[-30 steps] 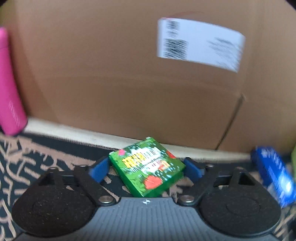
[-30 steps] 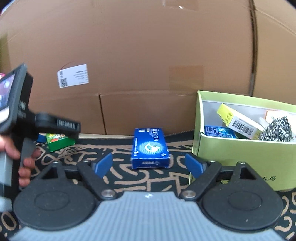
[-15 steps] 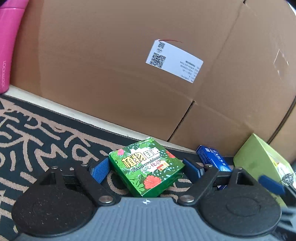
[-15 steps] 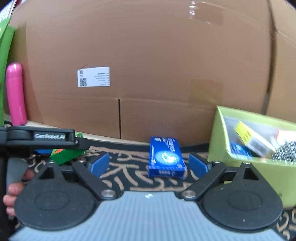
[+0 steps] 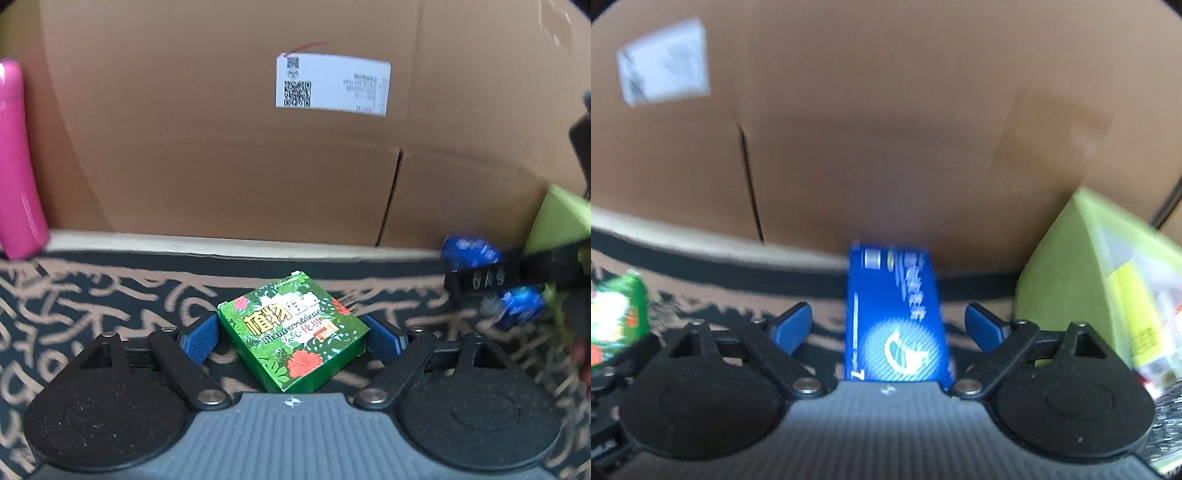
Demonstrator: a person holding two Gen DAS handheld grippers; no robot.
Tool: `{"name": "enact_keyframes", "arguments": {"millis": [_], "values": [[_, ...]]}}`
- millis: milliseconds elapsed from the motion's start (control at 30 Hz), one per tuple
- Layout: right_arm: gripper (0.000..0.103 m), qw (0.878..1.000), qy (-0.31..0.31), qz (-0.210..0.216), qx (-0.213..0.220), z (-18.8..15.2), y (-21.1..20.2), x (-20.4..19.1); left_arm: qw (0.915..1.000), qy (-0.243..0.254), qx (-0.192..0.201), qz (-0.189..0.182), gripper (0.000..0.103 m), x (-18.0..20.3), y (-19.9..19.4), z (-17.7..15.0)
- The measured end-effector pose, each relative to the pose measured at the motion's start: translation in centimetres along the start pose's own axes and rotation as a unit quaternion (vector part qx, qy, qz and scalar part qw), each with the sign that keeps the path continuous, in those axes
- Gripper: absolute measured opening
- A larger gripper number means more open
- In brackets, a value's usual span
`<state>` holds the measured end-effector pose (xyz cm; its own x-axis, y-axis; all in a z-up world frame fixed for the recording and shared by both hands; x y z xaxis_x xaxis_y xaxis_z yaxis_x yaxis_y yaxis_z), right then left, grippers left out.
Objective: Organize objects
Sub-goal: 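Grasp the blue medicine box with the right gripper while the left grasps the small green box, then carry the blue box and green box into the lime-green box and release both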
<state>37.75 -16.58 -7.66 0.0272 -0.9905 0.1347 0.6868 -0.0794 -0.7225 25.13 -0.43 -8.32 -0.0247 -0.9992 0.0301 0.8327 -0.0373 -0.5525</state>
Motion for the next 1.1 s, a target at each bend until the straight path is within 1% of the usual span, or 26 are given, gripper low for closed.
{"name": "enact_keyframes", "arguments": {"millis": [67, 100, 133, 233, 333, 400, 467, 500, 533, 567, 633, 733, 767, 833, 900, 933, 1000, 1100], "values": [[0.081, 0.998, 0.062, 0.032, -0.007, -0.2, 0.4, 0.9, 0.9999, 0.006, -0.002, -0.010, 0.088, -0.9, 0.4, -0.1], [0.065, 0.995, 0.086, 0.045, 0.002, -0.4, 0.1, 1.3, 0.9999, 0.001, -0.001, -0.016, 0.088, -1.2, 0.3, 0.0], [0.055, 0.995, 0.082, 0.051, 0.011, -0.7, -0.4, 1.3, 0.9997, -0.003, 0.000, -0.024, 0.087, -1.5, 0.3, 0.0], [0.055, 0.996, 0.038, 0.073, 0.035, -2.7, -2.3, 0.4, 0.9990, -0.006, 0.001, -0.043, 0.087, -2.0, 0.2, 0.2], [0.055, 0.992, 0.022, 0.106, 0.058, -5.6, -4.5, -0.2, 0.9985, 0.000, -0.005, -0.054, 0.088, -2.1, -0.1, 0.1], [0.055, 0.991, 0.002, 0.110, 0.070, -7.3, -5.8, -0.5, 0.9988, 0.004, -0.009, -0.049, 0.088, -1.8, -0.3, 0.1], [0.056, 0.989, -0.010, 0.122, 0.077, -8.5, -6.8, -0.7, 0.9991, -0.011, -0.009, -0.039, 0.090, -1.7, -0.2, 0.2], [0.061, 0.989, -0.013, 0.126, 0.081, -8.9, -7.0, -0.6, 0.9990, -0.024, -0.010, -0.037, 0.092, -1.5, 0.2, 0.3], [0.070, 0.988, -0.015, 0.127, 0.085, -9.3, -7.5, -0.7, 0.9985, -0.040, -0.011, -0.037, 0.094, -1.6, 0.0, 0.4], [0.073, 0.988, -0.012, 0.126, 0.090, -9.6, -7.7, -0.6, 0.9977, -0.055, -0.011, -0.037, 0.094, -1.7, 0.0, 0.5], [0.074, 0.987, 0.007, 0.131, 0.098, -10.1, -8.2, -0.2, 0.9959, -0.085, -0.013, -0.028, 0.094, -1.9, -0.2, 0.4], [0.074, 0.981, 0.036, 0.158, 0.102, -9.9, -8.8, 1.0, 0.9956, -0.093, -0.010, 0.000, 0.094, -1.6, 0.0, 0.4], [0.074, 0.981, 0.034, 0.160, 0.102, -9.6, -8.8, 1.4, 0.9962, -0.086, -0.009, 0.012, 0.094, -1.4, 0.2, 0.4], [0.075, 0.983, 0.023, 0.151, 0.097, -9.7, -8.7, 1.7, 0.9974, -0.061, -0.005, 0.038, 0.094, -0.7, 0.4, 0.2], [0.075, 0.985, 0.006, 0.140, 0.099, -9.9, -8.7, 1.5, 0.9979, -0.038, 0.002, 0.052, 0.083, -0.2, 0.5, 0.0], [0.075, 0.985, 0.002, 0.136, 0.101, -10.0, -8.8, 1.5, 0.9981, -0.025, 0.003, 0.056, 0.084, 0.0, 0.5, 0.0], [0.074, 0.986, -0.006, 0.132, 0.106, -10.2, -9.1, 1.4, 0.9984, -0.034, 0.005, 0.045, 0.084, -0.6, 0.0, 0.0], [0.074, 0.986, -0.011, 0.127, 0.109, -10.1, -9.2, 1.2, 0.9984, -0.042, 0.008, 0.037, 0.085, -1.0, -0.2, 0.1]]}}
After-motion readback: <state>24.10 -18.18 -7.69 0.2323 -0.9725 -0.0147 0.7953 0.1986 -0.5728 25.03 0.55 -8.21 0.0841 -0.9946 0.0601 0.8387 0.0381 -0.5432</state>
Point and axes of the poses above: each gripper's, at about its wrist camera, not at the fingertips, and y roughly the way its jaws point, x to its right, z to its top, the point moved 5 cm from there along y, roughly the way its jaws point, and after that the axes turned 2 degrees about x, right-handed, at the moved point
